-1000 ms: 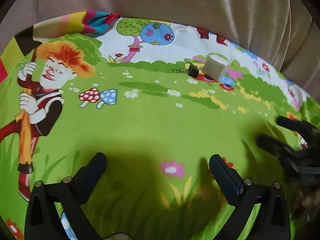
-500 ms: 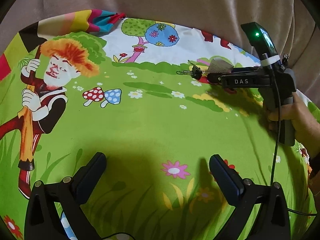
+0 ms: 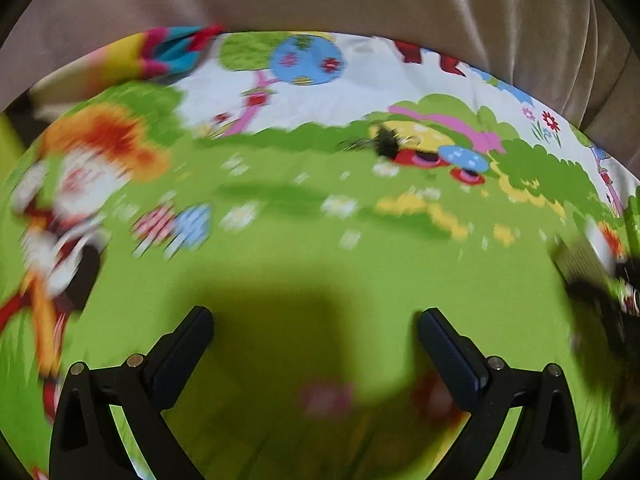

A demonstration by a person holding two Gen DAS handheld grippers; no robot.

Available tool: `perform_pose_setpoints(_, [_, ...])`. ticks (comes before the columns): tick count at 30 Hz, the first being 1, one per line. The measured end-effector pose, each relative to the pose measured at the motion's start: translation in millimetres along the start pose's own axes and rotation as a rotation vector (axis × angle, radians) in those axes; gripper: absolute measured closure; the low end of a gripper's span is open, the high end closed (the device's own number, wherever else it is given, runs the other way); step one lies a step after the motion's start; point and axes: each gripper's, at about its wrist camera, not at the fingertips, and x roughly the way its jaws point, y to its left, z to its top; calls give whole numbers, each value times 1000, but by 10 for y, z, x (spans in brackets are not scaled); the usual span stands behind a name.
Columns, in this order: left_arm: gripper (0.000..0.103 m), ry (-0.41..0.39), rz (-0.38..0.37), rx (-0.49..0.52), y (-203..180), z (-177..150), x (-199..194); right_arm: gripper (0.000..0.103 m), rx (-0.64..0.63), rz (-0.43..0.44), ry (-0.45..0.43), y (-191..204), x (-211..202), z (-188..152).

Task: Organize rigid objects
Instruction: 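Grasp the white cube with the right gripper while the left grasps the black binder clip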

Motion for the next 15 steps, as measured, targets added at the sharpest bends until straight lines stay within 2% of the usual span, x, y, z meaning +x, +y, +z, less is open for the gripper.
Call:
perform_pose_setpoints(3, [0,11,-10,15,-162,412,289,58,54,-13,2,-87,-106,-128])
perform_pose_setpoints(6, [0,16,-16,37,-341,738,516,58,37,-37,4,-44,-102,-112])
perform_pose_setpoints(10, [2,-3,-39,100,-540,990,691,58,50,-23,3,-75,-101,-120])
perform_pose_setpoints(12, [20,-29,-69,104,-551,999,679,58,49,-25,3,-72,-103,-121])
perform_pose_setpoints(13, [40,-48,-64,104,-558,971,623,58,48,-27,3,-60,-101,-124])
perform_pose_setpoints(14, [53,-51,-63,127,-595,928,568,58,49,-26,3,-61,-104,-127])
perform_pose_setpoints(15, [60,-65,-41,188,-680,820,468,58,51,-25,3,-63,-107,-128])
